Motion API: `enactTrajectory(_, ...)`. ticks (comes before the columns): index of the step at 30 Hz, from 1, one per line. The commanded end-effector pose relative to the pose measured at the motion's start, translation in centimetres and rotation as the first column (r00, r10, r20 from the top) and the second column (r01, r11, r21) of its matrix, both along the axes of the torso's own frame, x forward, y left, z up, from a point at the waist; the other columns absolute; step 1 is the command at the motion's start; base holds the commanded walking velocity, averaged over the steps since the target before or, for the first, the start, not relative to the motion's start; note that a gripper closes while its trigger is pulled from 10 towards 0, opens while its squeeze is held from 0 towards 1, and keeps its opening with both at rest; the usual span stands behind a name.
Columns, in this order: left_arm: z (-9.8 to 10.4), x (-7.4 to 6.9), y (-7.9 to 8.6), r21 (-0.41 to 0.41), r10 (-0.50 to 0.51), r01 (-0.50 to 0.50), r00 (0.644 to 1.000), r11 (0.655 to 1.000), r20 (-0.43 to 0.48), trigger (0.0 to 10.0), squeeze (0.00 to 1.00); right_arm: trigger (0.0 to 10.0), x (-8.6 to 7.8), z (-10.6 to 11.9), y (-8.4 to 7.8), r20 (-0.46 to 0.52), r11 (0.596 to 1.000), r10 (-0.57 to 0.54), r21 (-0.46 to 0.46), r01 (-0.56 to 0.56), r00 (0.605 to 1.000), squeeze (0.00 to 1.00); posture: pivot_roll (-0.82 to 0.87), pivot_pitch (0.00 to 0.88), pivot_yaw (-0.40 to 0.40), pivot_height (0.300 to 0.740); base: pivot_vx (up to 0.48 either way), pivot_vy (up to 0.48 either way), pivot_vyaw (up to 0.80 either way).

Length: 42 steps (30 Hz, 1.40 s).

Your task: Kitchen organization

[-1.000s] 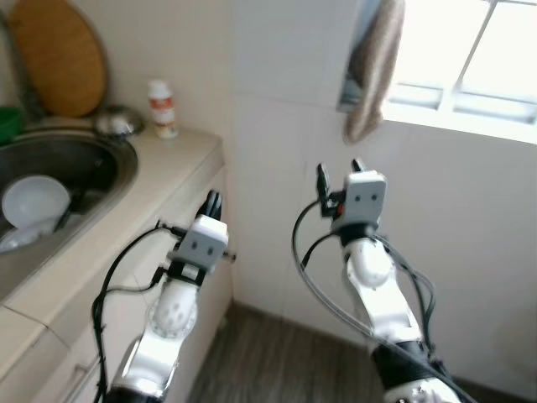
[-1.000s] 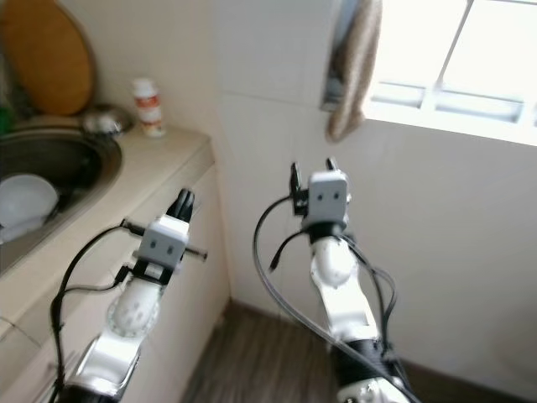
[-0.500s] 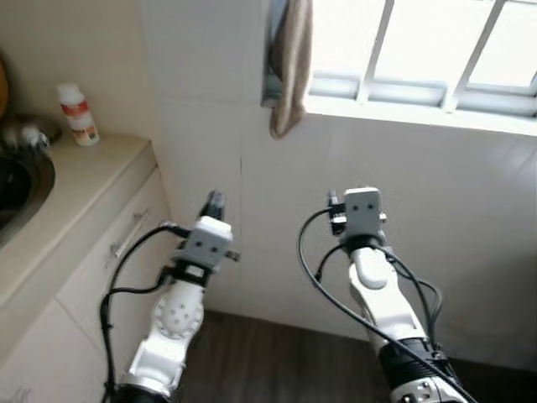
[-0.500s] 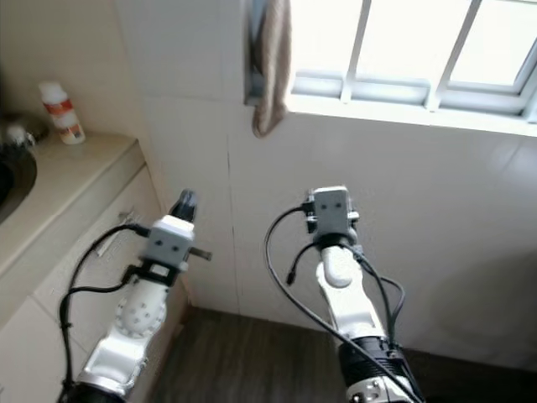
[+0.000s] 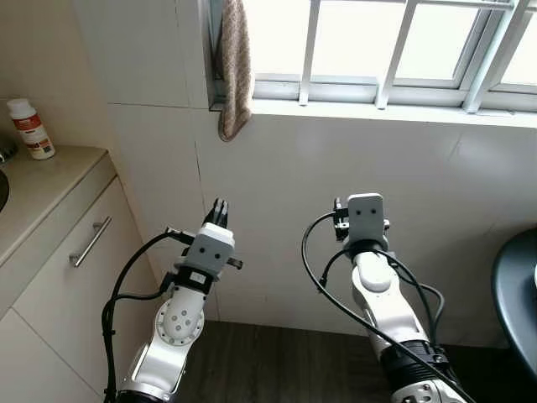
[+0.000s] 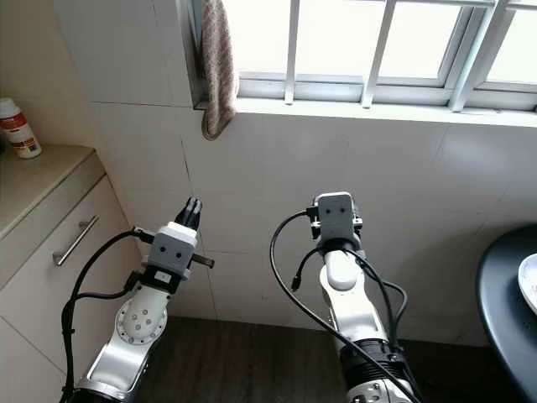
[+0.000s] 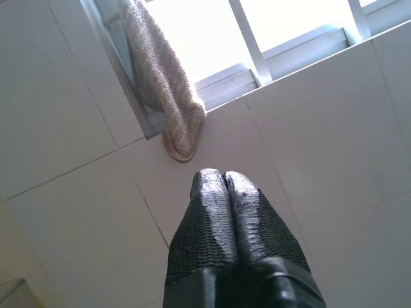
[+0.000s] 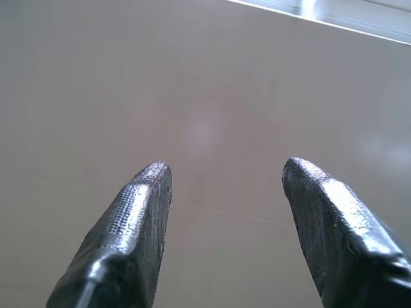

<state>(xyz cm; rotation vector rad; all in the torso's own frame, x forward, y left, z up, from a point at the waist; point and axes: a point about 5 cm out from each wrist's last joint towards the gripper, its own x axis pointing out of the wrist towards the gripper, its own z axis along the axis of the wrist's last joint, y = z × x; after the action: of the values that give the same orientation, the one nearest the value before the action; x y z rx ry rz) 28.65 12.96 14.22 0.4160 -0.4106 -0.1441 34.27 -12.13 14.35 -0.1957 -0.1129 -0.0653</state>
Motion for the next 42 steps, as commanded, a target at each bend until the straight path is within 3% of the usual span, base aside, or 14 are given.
enactTrajectory(1, -0.1, 0.1, 0.0, 0.009, 0.004, -0.004, 1.0, 1.0, -0.008, 10.0, 0.0, 10.0, 0.1, -0.3, 0.0, -0.022, 1.0, -0.004, -0.016, 0.003, 1.0, 0.0, -0.04, 0.0, -0.017, 0.74, 0.0, -0.48, 0.0)
enactTrajectory(21, -0.2, 0.2, 0.1, 0.005, 0.01, -0.01, 1.0, 1.0, -0.016, 10.0, 0.0, 10.0, 0.1, -1.0, 0.2, -0.049, 0.999, 0.001, -0.033, -0.002, 0.999, 0.0, -0.04, 0.0, -0.016, 0.74, 0.0, -0.474, 0.0)
enactTrajectory(33, -0.5, 0.2, 0.3, -0.028, 0.013, -0.014, 0.999, 1.0, -0.036, 10.0, 0.0, 10.0, 0.3, -1.4, -0.9, -0.078, 0.998, -0.065, -0.02, 0.063, 0.995, 0.0, -0.04, 0.0, -0.015, 0.74, 0.0, 0.0, 0.0)
enactTrajectory(38, -0.9, 0.5, 0.6, -0.05, 0.028, -0.032, 0.997, 0.998, -0.073, 10.0, 0.0, 10.0, 0.3, -1.6, -1.4, -0.092, 0.996, -0.094, -0.004, 0.094, 0.991, 0.0, -0.04, 0.0, -0.015, 0.74, 0.0, 0.288, -0.8)
enactTrajectory(42, -0.7, 0.4, 0.6, -0.043, 0.023, -0.025, 0.998, 0.999, -0.05, 10.0, 0.0, 10.0, 0.4, -1.2, -2.2, -0.078, 0.988, -0.153, 0.011, 0.154, 0.985, 0.0, -0.04, 0.0, -0.015, 0.74, 0.0, 0.36, -0.8)
